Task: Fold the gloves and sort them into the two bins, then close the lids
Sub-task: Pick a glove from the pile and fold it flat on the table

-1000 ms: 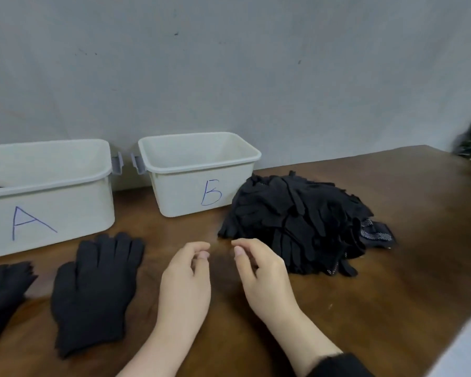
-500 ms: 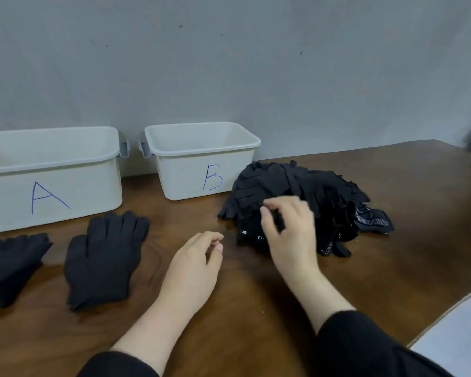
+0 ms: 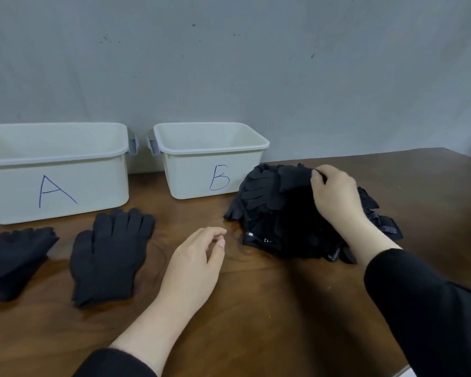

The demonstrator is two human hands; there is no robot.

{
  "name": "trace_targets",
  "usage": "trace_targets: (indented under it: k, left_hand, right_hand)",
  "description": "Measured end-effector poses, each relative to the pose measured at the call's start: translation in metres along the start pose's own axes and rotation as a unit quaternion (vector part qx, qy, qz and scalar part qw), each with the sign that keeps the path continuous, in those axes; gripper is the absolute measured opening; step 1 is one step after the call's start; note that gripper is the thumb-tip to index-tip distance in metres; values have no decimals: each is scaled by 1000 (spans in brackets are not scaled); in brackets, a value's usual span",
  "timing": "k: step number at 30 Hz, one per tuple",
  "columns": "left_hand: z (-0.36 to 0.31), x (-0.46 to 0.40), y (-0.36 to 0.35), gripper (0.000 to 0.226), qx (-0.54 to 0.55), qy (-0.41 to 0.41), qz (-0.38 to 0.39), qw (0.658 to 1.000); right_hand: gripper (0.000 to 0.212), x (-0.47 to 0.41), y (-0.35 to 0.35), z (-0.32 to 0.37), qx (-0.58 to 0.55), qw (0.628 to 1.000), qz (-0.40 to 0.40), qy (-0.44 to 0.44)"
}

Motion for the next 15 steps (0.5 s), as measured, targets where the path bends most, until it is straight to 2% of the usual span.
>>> trace_targets:
  k: [2, 4, 7, 9, 11, 13, 15]
  left_hand:
    - [1, -1, 2, 23, 11, 2, -6, 1000]
    - [1, 0, 3, 23, 15, 5, -6, 1000]
    - [0, 1, 4, 23, 14, 4, -4, 1000]
    - [0, 1, 5, 23, 15, 5, -2, 1000]
    - [0, 0, 5, 24, 13, 6, -3, 1000]
    - [1, 0, 5, 24, 13, 5, -1, 1000]
    - [1, 0, 5, 25, 14, 6, 2, 1000]
  right_hand:
    - [26, -1, 16, 12, -43, 999, -20, 2]
    - [24, 2, 20, 28, -29, 999, 4, 37]
    - [24, 14, -7, 37, 63, 986, 122, 90]
    - [30, 26, -24, 28, 100, 970, 205, 86]
    - [33, 30, -24, 22, 95, 963, 243, 71]
    - [26, 26, -15, 20, 71, 967, 236, 62]
    - [25, 14, 6, 23, 32, 985, 161, 53]
Point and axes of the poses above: each hand's wrist, its own x-axis away from the middle knuckle, its own y-axis out of the back of the hand, z = x × y, the point moved 10 cm from there along -x, towards the middle knuckle, and after that the axes turned 3 degrees about -z, right-handed, at the moved point
